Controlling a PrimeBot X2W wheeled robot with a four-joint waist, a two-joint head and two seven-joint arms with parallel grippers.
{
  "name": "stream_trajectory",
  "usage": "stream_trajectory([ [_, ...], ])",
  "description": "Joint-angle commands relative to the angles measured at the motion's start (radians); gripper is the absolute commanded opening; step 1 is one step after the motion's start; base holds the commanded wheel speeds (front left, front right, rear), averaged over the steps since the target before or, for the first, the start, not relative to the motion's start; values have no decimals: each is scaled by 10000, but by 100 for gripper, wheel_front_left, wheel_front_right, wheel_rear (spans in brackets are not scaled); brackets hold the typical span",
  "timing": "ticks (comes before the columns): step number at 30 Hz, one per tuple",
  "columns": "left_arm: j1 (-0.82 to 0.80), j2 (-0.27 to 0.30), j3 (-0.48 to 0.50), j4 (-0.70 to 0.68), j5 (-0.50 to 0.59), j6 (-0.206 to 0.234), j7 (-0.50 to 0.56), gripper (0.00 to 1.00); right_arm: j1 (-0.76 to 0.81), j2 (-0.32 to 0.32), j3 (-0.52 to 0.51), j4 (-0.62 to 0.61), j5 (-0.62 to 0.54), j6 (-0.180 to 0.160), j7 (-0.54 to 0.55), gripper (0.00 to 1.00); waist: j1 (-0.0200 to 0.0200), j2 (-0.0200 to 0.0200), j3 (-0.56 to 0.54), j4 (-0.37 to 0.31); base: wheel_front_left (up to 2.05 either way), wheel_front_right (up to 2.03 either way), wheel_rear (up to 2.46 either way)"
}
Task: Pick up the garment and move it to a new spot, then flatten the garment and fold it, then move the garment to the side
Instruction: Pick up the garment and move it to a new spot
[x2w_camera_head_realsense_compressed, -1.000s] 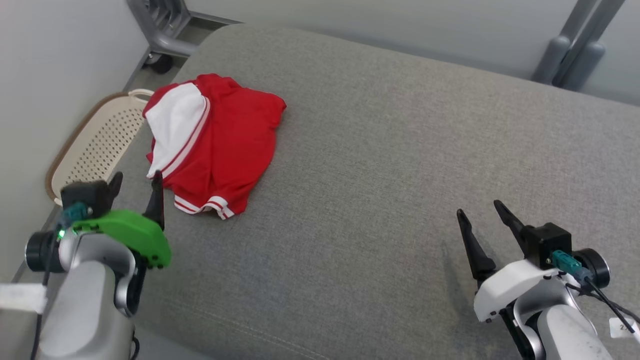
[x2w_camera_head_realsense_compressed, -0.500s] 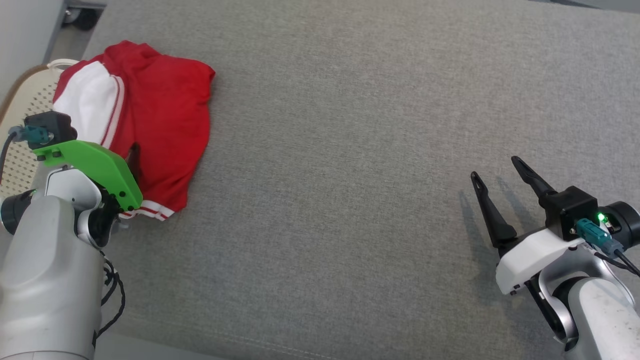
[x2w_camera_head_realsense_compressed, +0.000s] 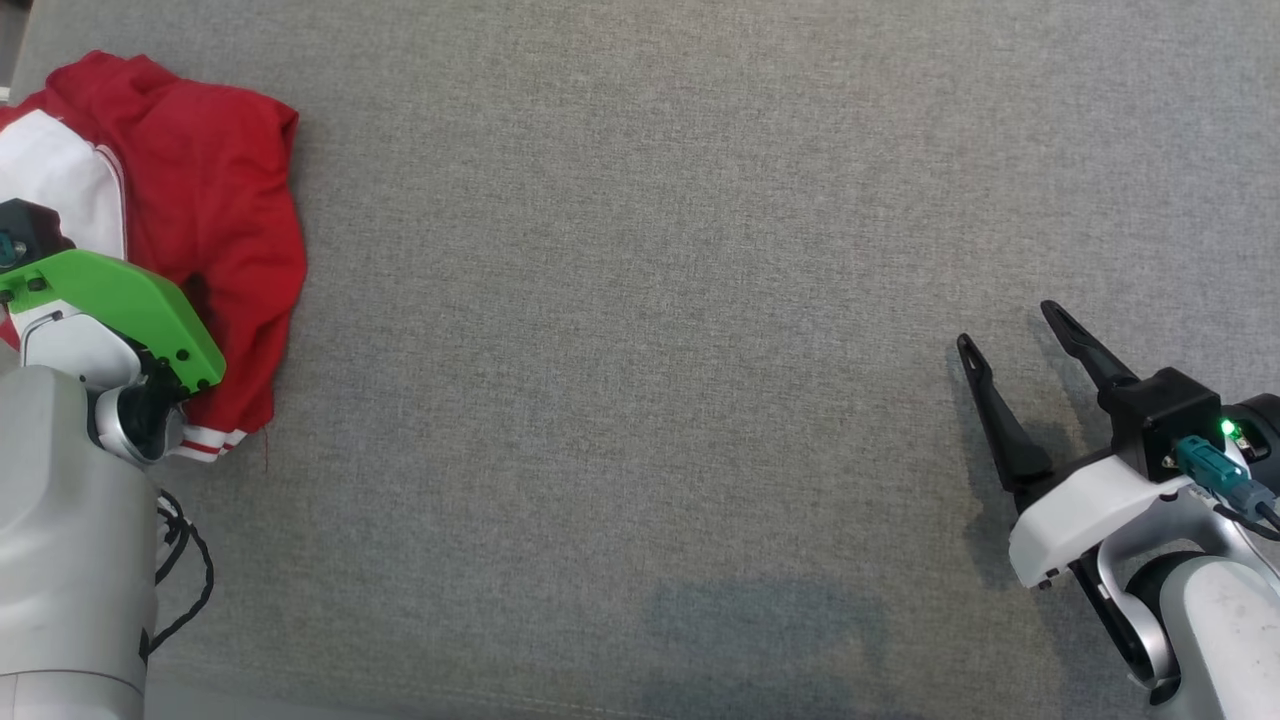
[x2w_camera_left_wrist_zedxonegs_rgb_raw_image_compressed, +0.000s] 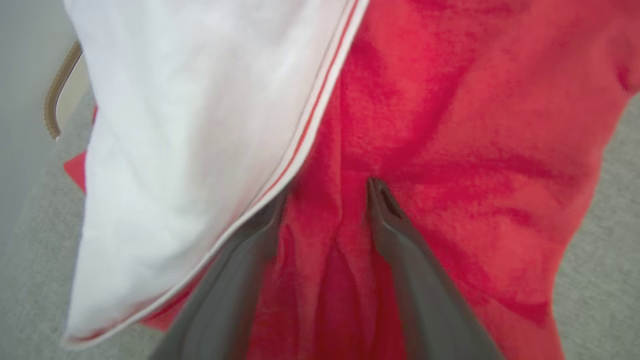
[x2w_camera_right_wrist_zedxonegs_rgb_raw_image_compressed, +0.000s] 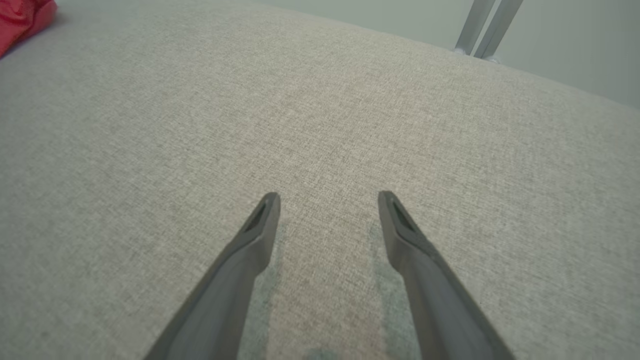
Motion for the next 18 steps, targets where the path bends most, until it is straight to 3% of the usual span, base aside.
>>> stream_trajectory([
  [1, 171, -163, -64, 311, 7, 74, -12, 0, 63, -37, -25, -63, -39, -15, 45, 100, -1, -1, 43, -16, 0, 0, 0],
  [10, 258, -273, -139, 46, 75, -82, -1384, 0, -68, 304, 116, 310, -32, -15, -247, 100, -1, -1, -615, 24, 0, 0, 0],
  [18, -116, -323, -865, -1166, 731, -174, -1997, 0, 57, 851, 9, 1023, 107, -15, -765, 100, -1, -1, -1680, -298, 0, 0, 0],
])
